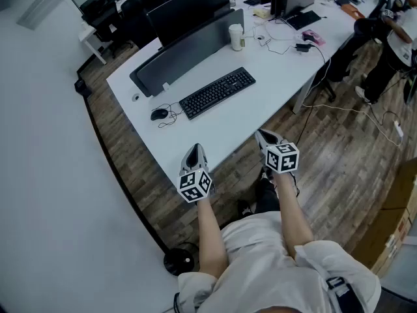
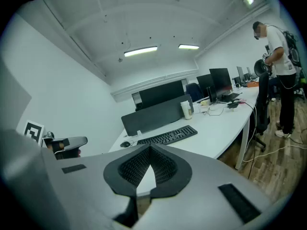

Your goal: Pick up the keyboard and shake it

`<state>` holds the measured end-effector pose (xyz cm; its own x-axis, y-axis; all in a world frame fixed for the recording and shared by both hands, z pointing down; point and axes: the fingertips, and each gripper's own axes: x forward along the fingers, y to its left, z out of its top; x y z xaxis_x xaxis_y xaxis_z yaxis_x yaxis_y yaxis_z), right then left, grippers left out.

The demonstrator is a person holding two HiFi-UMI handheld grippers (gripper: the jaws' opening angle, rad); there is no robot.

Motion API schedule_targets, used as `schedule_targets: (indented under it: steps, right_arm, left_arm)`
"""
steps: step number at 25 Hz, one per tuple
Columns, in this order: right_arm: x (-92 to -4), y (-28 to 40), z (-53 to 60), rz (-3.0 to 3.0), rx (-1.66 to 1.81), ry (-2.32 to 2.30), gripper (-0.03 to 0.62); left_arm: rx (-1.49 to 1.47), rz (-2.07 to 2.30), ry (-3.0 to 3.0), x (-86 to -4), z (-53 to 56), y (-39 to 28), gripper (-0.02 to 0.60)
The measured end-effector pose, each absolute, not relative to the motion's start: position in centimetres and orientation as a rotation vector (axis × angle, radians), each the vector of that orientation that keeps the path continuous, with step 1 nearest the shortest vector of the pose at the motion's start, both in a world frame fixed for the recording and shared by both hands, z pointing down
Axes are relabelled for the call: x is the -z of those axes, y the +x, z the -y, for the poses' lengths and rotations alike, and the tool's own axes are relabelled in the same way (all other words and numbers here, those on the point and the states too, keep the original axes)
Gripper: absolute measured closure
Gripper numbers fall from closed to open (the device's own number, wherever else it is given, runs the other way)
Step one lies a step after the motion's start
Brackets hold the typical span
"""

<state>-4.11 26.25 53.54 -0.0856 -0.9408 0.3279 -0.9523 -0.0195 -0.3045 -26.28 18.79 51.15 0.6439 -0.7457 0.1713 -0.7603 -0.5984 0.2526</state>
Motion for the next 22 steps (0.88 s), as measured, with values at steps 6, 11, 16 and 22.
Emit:
schedule_targets:
  steps: [6, 11, 16, 22]
  right_arm:
    - [-53.2, -3.3, -25.2, 2.173, -0.681, 2.097, 0.555]
    - [-53.4, -2.4, -23.9, 2.148, -0.662, 2.096, 0.556]
    - [-53.5, -0.8, -22.5, 2.107, -0.612, 2.112, 0.555]
    - [-53.6, 0.8, -19.4, 2.091, -0.624, 2.095, 0.554]
  left_arm:
    - [-0.063, 1.202, 2.564, -51.3, -17.6, -25.3, 0.566]
    - [-0.062, 1.22, 2.558, -51.1, -15.8, -25.0, 0.566]
    - [-0.048, 1.215, 2.562, -51.3, -13.9, -23.7, 0.566]
    - [-0.065, 1.213, 2.562, -51.3, -11.0, -22.5, 0.566]
